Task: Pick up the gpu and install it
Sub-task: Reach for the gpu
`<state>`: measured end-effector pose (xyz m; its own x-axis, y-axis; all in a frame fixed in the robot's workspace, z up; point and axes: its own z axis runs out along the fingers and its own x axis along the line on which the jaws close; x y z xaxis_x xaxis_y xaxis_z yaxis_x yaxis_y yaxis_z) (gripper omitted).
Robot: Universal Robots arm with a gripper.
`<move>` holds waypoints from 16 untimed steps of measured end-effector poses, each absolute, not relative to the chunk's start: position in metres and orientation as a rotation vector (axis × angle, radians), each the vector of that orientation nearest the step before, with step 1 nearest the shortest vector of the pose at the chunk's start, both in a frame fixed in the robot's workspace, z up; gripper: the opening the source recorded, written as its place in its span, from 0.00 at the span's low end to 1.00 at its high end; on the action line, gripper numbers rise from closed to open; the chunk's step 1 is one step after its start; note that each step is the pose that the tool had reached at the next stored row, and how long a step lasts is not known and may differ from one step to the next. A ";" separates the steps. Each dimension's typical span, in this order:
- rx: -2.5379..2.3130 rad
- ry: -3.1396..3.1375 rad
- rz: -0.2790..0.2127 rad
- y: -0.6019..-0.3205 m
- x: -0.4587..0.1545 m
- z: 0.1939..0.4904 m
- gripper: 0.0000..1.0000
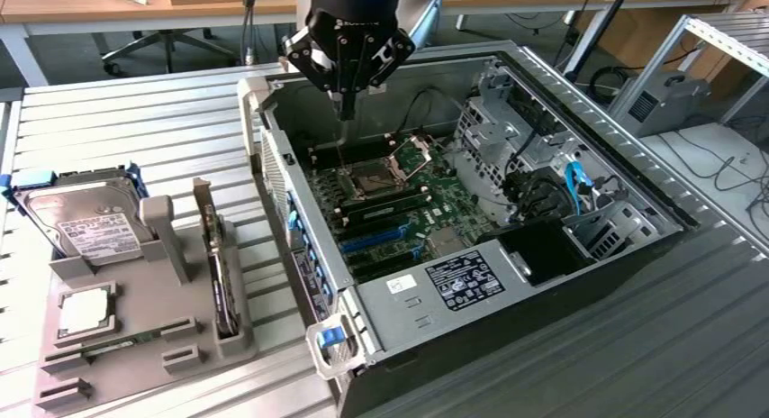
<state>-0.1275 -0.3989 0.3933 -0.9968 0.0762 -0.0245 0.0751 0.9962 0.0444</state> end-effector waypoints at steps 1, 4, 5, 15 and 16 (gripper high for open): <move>0.118 3.113 0.068 -0.399 -0.128 0.393 0.11; 0.118 3.113 0.068 -0.399 -0.128 0.393 0.11; 0.118 3.113 0.068 -0.399 -0.128 0.393 0.11; 0.118 3.112 0.068 -0.399 -0.135 0.393 0.11; 0.118 3.112 0.068 -0.399 -0.135 0.393 0.11</move>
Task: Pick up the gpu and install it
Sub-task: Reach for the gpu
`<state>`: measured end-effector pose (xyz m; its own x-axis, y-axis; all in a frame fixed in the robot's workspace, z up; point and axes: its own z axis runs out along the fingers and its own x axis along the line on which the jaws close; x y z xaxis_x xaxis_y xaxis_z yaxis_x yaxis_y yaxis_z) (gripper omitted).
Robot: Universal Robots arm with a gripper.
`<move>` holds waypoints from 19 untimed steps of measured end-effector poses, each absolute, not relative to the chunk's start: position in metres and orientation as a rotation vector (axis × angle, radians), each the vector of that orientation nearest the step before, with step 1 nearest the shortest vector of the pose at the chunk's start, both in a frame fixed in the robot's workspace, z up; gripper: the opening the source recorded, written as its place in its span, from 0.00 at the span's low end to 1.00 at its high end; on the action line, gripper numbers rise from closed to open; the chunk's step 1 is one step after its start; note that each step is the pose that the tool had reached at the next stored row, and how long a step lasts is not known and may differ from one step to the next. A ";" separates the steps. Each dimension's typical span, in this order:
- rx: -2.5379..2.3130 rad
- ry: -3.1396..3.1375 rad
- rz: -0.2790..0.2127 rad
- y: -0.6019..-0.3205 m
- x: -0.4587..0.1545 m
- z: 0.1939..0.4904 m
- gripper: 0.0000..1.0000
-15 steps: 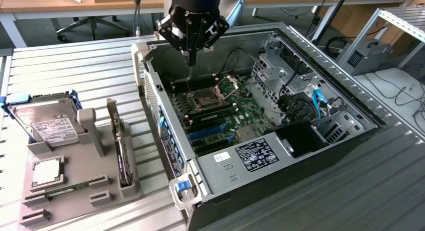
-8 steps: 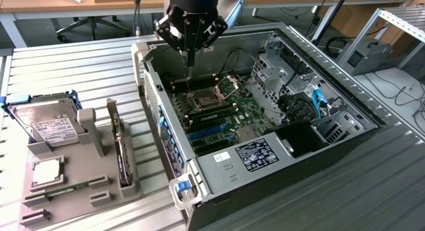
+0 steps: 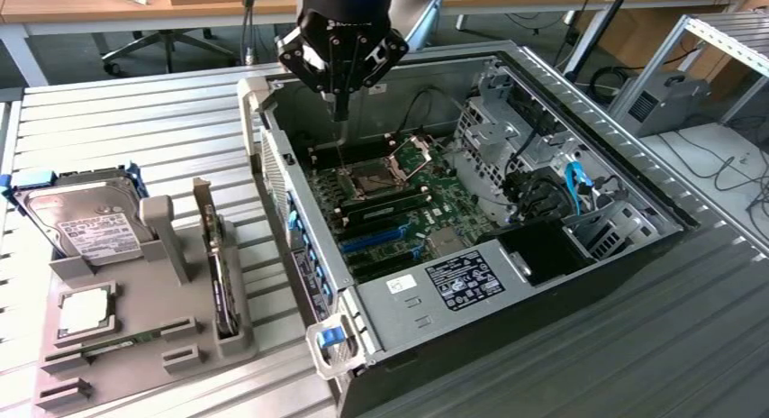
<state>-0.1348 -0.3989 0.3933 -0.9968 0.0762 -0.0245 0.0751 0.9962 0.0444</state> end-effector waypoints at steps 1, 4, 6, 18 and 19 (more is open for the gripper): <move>0.118 3.113 0.068 -0.399 -0.135 0.393 0.11; 0.118 3.112 0.068 -0.399 -0.137 0.393 0.11; 0.118 3.112 0.068 -0.399 -0.138 0.393 0.11; 0.118 3.113 0.068 -0.399 -0.143 0.393 0.11; 0.118 3.113 0.068 -0.399 -0.143 0.393 0.11</move>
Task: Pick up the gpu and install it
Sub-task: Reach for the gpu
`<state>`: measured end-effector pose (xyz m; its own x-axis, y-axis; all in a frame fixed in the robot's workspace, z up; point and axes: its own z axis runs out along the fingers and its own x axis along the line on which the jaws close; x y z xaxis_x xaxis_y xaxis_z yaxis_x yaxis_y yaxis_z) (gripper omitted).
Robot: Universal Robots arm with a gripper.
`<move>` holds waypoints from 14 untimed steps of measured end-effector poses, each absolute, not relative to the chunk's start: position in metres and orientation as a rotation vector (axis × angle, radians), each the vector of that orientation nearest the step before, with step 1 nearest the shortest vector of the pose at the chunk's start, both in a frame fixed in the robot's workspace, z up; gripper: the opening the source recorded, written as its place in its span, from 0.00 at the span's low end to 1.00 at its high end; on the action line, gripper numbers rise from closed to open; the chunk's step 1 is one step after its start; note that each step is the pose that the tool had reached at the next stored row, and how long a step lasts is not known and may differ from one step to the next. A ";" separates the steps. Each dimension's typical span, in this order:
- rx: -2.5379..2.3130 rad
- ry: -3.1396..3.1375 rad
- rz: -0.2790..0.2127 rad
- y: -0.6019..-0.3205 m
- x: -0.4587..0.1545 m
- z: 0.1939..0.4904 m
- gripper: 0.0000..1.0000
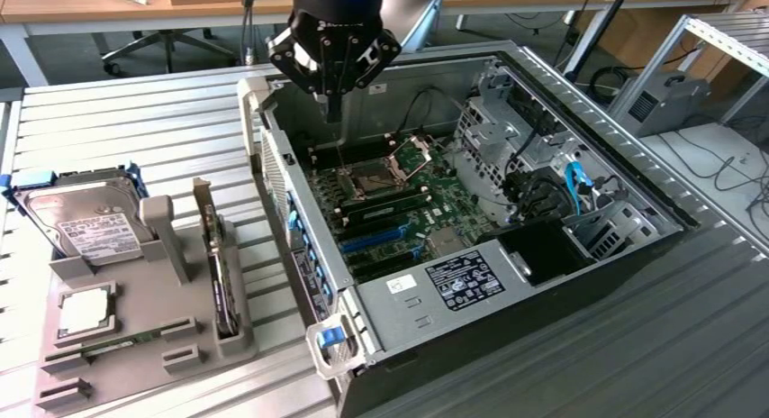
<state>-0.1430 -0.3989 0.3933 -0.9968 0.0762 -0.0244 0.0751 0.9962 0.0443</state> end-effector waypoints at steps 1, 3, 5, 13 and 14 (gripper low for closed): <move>0.118 3.113 0.068 -0.399 -0.143 0.393 0.11; 0.118 3.112 0.068 -0.399 -0.144 0.393 0.11; 0.118 3.112 0.068 -0.399 -0.144 0.393 0.11; 0.118 3.113 0.068 -0.399 -0.146 0.393 0.11; 0.118 3.112 0.068 -0.399 -0.147 0.393 0.11</move>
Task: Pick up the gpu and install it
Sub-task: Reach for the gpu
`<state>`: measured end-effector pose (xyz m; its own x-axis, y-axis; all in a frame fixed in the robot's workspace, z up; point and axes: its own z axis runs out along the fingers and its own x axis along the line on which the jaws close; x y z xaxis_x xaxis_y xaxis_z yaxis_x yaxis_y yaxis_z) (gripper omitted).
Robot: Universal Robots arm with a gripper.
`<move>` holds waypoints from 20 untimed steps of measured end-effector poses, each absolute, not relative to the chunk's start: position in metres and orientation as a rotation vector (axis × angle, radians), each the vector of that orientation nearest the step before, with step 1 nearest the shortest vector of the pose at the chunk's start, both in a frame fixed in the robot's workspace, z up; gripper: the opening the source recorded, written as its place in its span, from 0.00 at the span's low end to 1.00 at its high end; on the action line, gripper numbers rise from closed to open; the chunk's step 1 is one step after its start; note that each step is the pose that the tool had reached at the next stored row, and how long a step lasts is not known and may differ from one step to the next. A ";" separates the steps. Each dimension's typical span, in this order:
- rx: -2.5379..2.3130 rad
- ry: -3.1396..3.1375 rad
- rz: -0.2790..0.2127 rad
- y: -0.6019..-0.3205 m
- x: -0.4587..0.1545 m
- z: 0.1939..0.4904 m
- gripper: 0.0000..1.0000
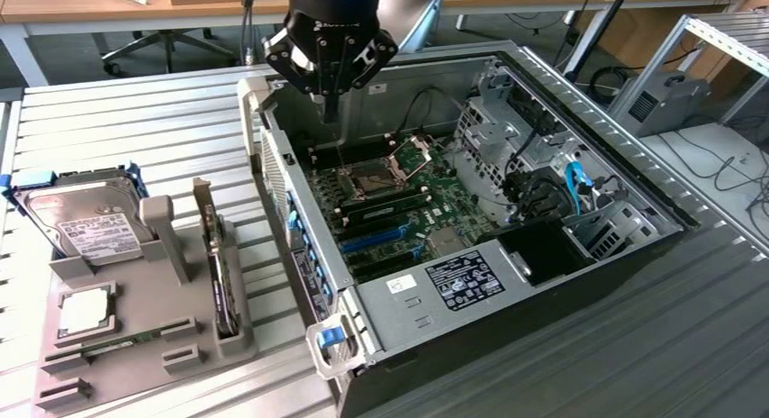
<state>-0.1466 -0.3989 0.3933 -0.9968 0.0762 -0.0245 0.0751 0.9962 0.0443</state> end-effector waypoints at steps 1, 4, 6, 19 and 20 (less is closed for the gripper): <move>0.118 3.112 0.068 -0.399 -0.147 0.393 0.11; 0.118 3.112 0.068 -0.399 -0.147 0.393 0.11; 0.118 3.112 0.068 -0.399 -0.148 0.393 0.11; 0.118 3.113 0.068 -0.399 -0.152 0.393 0.11; 0.118 3.112 0.068 -0.399 -0.153 0.393 0.11</move>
